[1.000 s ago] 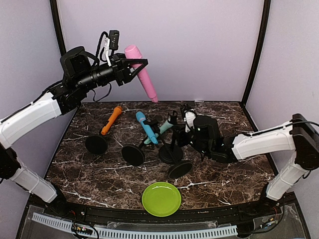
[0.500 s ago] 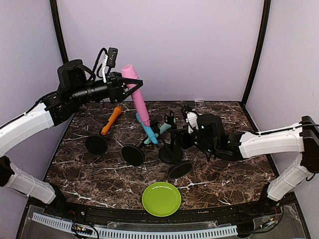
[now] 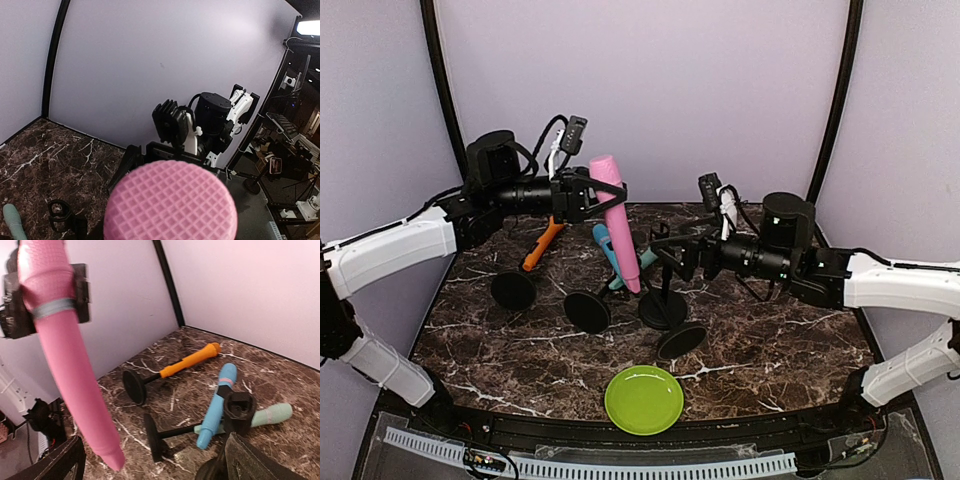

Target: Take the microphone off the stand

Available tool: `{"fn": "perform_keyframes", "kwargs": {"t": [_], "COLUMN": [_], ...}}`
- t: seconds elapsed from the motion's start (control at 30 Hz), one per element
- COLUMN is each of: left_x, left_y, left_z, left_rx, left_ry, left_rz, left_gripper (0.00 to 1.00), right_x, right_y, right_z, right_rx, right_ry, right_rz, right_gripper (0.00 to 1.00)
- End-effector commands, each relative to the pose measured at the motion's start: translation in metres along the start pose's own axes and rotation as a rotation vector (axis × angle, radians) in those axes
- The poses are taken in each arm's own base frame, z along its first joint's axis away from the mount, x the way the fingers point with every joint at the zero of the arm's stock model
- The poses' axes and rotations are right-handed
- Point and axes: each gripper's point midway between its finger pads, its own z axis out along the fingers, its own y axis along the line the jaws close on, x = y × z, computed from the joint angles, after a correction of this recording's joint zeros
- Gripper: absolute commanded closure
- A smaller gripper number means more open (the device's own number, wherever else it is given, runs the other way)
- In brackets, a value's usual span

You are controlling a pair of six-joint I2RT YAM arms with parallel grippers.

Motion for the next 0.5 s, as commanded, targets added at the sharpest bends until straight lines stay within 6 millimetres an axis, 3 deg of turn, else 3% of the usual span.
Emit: {"fn": "perform_keyframes", "kwargs": {"t": [0.0, 0.23, 0.47], "left_x": [-0.017, -0.012, -0.005], "left_y": [-0.020, -0.023, -0.022], "left_z": [0.006, 0.010, 0.010], "left_rx": [0.154, 0.220, 0.229], "left_ry": [-0.019, 0.003, 0.022], "left_rz": [0.005, -0.013, -0.027], "left_gripper": [1.00, 1.00, 1.00], "right_x": [-0.014, -0.003, -0.005], "right_y": [0.051, 0.066, 0.074], "right_z": [-0.006, 0.019, 0.047], "right_rx": [-0.262, -0.308, -0.337], "right_ry": [0.031, 0.089, 0.086], "right_rz": [-0.005, -0.020, -0.028], "right_gripper": [0.02, 0.11, 0.37]}}
